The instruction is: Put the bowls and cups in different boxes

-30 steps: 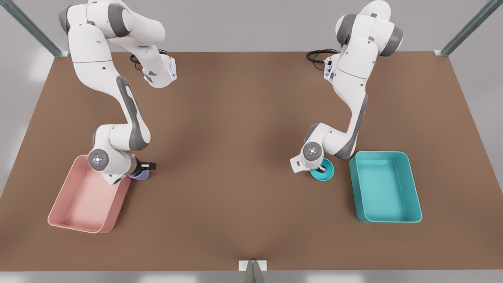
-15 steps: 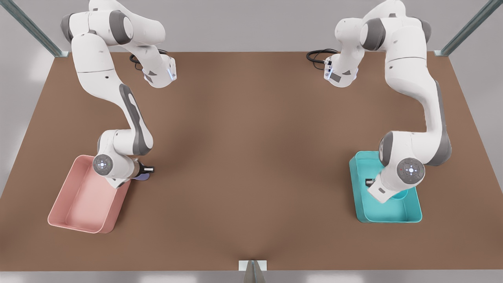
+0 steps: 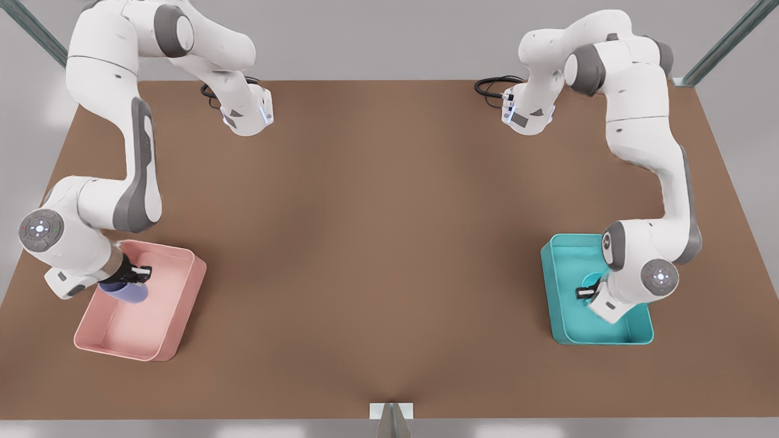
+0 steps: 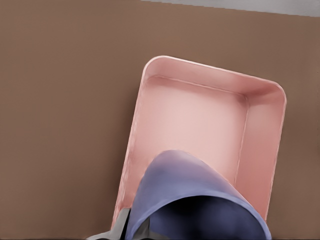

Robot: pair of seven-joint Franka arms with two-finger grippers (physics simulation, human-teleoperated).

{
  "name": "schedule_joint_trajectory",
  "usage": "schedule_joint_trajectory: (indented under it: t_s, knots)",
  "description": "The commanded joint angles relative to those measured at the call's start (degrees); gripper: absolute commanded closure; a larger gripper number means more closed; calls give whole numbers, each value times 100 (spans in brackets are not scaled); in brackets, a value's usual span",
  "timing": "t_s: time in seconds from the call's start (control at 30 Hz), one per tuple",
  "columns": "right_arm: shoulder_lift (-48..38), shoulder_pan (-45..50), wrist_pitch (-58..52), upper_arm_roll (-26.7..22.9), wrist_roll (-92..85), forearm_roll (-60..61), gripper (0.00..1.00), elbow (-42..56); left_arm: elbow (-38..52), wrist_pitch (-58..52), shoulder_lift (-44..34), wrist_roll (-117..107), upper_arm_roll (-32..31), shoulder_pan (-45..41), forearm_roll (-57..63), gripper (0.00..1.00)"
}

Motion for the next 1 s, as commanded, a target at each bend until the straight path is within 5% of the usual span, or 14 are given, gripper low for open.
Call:
schedule_joint_trajectory:
  t_s: [0.0, 0.2, 0.37, 0.4, 0.43, 0.47, 0.7, 0.8, 0.9, 0.97]
  knots:
    - [181, -173, -269, -38, -1449, -141, 79, -17, 17, -1275, -506, -127, -20, -66, 11, 0]
    - [1236, -349, 126, -38, -1387, 272, 79, 185, 0, -3376, -2440, -109, -899, -83, -113, 0]
    - [1640, -402, 249, -38, -1378, 351, 79, 405, 96, -3420, -2370, -109, -908, -83, -121, 0]
    - [1649, -402, 241, -38, -1370, 359, 72, 396, 96, -3420, -2370, -118, -917, -83, -130, 0]
    - [1684, -402, 241, -47, -1378, 368, 11, 396, 96, -3411, -2370, -109, -908, -74, -130, 0]
    - [1693, -402, 241, -38, -1378, 368, 0, 396, 87, -3420, -2362, -118, -917, -83, -130, 0]
    - [912, -375, -567, 32, -1563, 684, 0, 387, 79, -3429, -2344, -118, -952, -66, -95, 0]
    - [-450, -147, -2341, 32, -1038, 694, 1, 422, 79, -3429, -2344, -118, -952, -66, -95, 0]
    - [-759, 152, -4276, 32, 467, 694, 0, 1511, 79, -3438, -2353, -118, -952, -66, -95, 0]
    - [-1259, 99, -4172, 85, 494, 614, 0, 1241, 87, -3446, -2362, -118, -952, -66, -86, 0]
